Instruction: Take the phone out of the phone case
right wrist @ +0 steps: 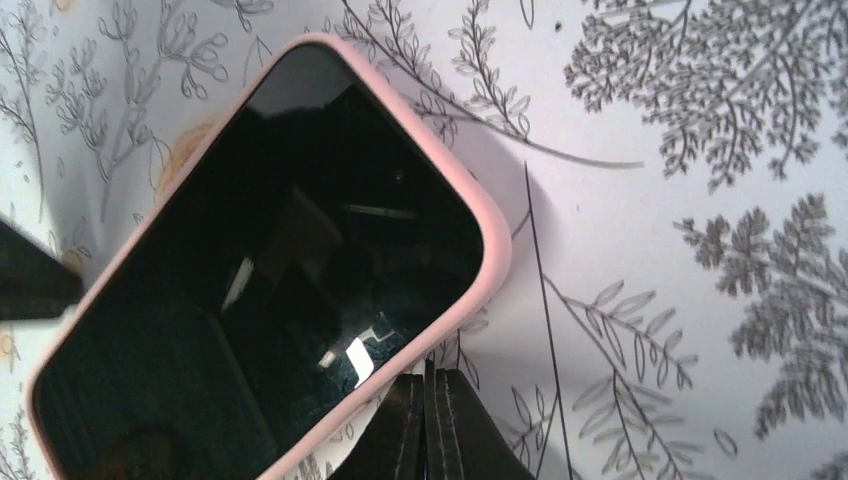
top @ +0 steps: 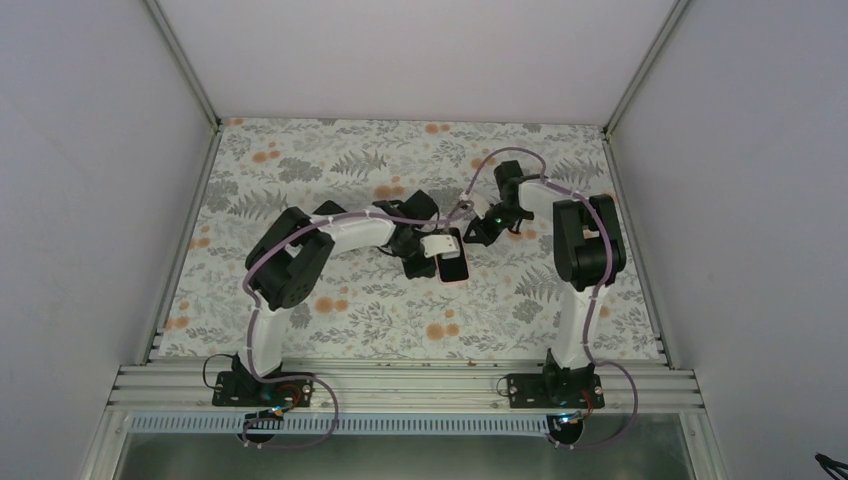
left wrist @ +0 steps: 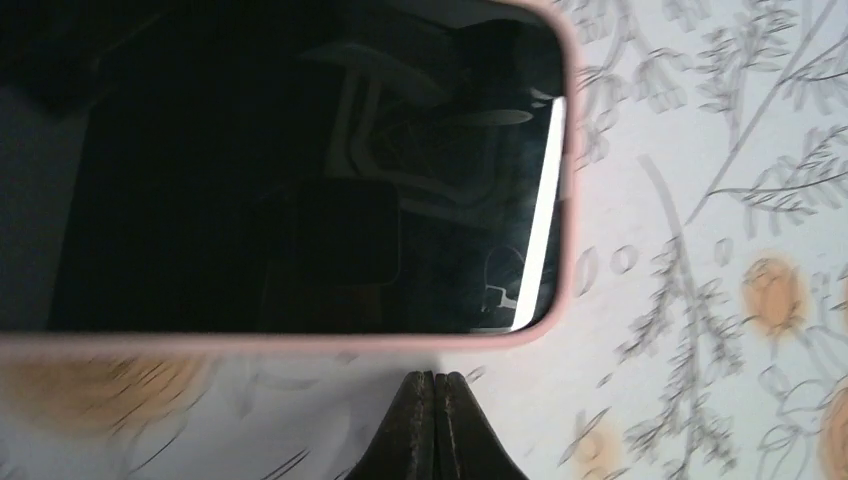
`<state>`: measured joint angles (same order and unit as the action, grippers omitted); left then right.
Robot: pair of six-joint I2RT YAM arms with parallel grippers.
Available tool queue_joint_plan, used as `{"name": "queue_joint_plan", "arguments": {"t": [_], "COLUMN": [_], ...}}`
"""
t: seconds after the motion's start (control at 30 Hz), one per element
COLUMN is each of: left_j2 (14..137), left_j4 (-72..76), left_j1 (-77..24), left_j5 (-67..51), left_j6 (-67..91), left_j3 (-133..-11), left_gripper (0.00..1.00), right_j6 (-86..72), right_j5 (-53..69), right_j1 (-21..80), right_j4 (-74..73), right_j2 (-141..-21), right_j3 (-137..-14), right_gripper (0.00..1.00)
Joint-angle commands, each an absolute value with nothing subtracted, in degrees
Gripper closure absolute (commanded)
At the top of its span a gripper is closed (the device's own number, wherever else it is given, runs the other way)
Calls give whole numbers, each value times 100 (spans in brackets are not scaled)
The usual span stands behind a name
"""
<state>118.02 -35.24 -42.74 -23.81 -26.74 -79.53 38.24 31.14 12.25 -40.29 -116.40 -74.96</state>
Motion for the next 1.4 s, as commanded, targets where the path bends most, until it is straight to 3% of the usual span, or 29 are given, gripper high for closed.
{"name": "queue_joint_plan", "arguments": {"t": [0.0, 0.4, 0.63, 0.67, 0.73, 0.8, 0.87, 0.93, 1.0, 1.1, 1.37], "left_j2": [12071, 12556, 12006, 11807, 11402, 10961, 10442, 9850, 9290, 9023, 9836], "left_j4": [-3496, -3259, -3643, -3734, -4053, -4463, -4810, -5036, -5124, -4742, -3697], "left_j1": [-4642, -5000, -5051, -5023, -4951, -4860, -4698, -4348, -3879, -3177, -2470], "left_j5": [-2277, -2093, -2519, -2566, -2648, -2731, -2778, -2846, -2893, -2425, -1721], "left_j6": [-2679, -2269, -2657, -2732, -2922, -3116, -3293, -3420, -3494, -3268, -2309], "left_j3": [-8056, -8601, -8485, -8404, -8257, -8159, -8036, -7913, -7820, -7704, -7889], "left_gripper": [98, 98, 98, 97, 79, 47, 25, 10, 1, 0, 0], "right_j6": [3872, 4481, 3857, 3756, 3713, 3860, 4176, 4624, 4924, 4881, 4256], "right_j5": [3081, 3497, 2971, 2821, 2504, 2283, 2263, 2098, 1896, 1600, 1205], "right_j1": [1271, 1718, 1586, 1495, 1347, 1258, 1174, 1160, 1188, 1418, 2311], "right_j4": [-4358, -5577, -4678, -4529, -4339, -4311, -4527, -4540, -4404, -4386, -4021], "right_j2": [-12215, -13028, -12484, -12307, -11940, -11573, -11284, -10860, -10512, -10303, -10206], "right_j3": [-7809, -8790, -8538, -8471, -8264, -8039, -7875, -7536, -7116, -6873, -6698], "right_gripper": [96, 96, 96, 88, 54, 33, 25, 20, 15, 1, 0]}}
